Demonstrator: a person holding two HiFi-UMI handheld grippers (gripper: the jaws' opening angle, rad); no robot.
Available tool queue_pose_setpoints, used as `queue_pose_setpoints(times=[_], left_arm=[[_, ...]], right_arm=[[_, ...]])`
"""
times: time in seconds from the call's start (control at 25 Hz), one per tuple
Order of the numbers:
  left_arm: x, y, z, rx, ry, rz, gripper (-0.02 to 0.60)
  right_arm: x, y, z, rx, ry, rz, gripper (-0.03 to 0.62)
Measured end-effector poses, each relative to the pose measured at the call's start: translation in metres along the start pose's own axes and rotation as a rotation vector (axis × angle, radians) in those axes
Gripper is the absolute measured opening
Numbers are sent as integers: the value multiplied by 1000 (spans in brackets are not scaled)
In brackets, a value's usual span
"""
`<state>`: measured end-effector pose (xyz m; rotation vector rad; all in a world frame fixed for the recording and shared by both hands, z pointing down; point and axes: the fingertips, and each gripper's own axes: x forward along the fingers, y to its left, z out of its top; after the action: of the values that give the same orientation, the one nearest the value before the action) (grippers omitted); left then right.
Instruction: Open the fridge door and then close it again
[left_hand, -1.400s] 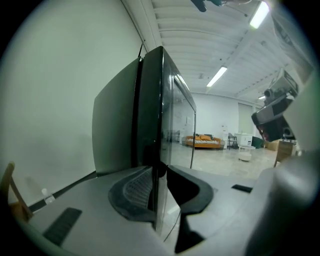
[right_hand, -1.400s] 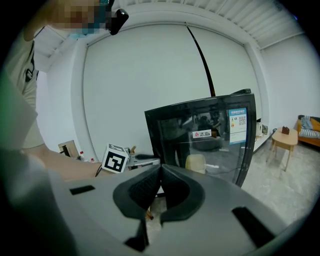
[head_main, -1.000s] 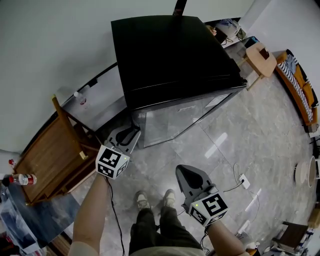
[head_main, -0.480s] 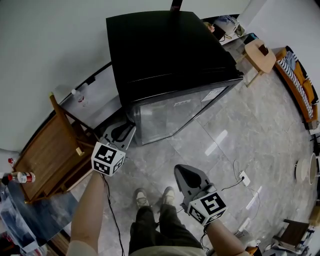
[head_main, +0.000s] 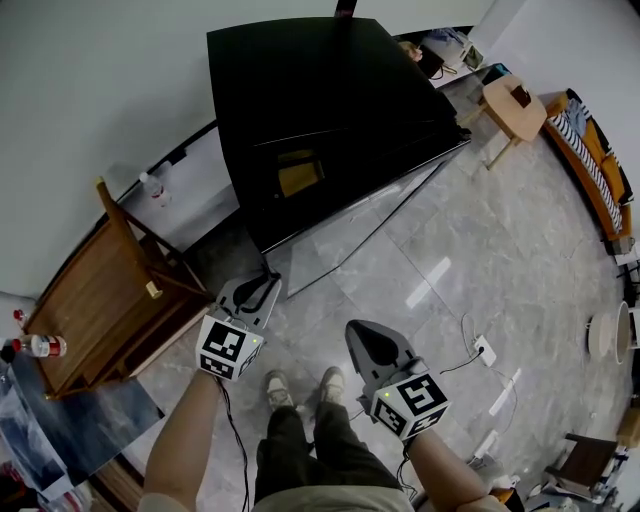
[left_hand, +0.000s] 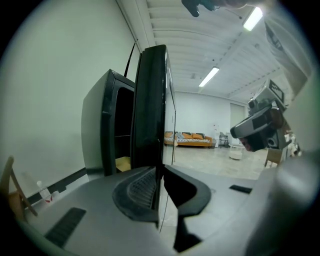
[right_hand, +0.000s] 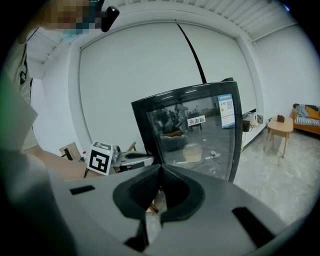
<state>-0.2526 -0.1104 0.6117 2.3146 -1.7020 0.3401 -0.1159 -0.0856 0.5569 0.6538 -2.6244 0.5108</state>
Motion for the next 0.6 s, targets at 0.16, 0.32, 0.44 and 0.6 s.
queue_pose_setpoints(times=[0.16, 0.32, 0.44, 0.6], left_arm=[[-4, -12, -1, -12, 2, 29, 44], [-6, -25, -3, -5, 14, 41, 44], [-8, -37, -5, 4, 24, 56, 43], [-10, -51, -5, -24, 25, 81, 43]], right_arm=[[-14, -1, -4, 0, -8, -11, -5], [-26, -8, -9, 2, -7, -30, -4], [-35, -11, -11, 3, -5, -44, -4], [-45, -16, -15, 10, -9, -63, -3]])
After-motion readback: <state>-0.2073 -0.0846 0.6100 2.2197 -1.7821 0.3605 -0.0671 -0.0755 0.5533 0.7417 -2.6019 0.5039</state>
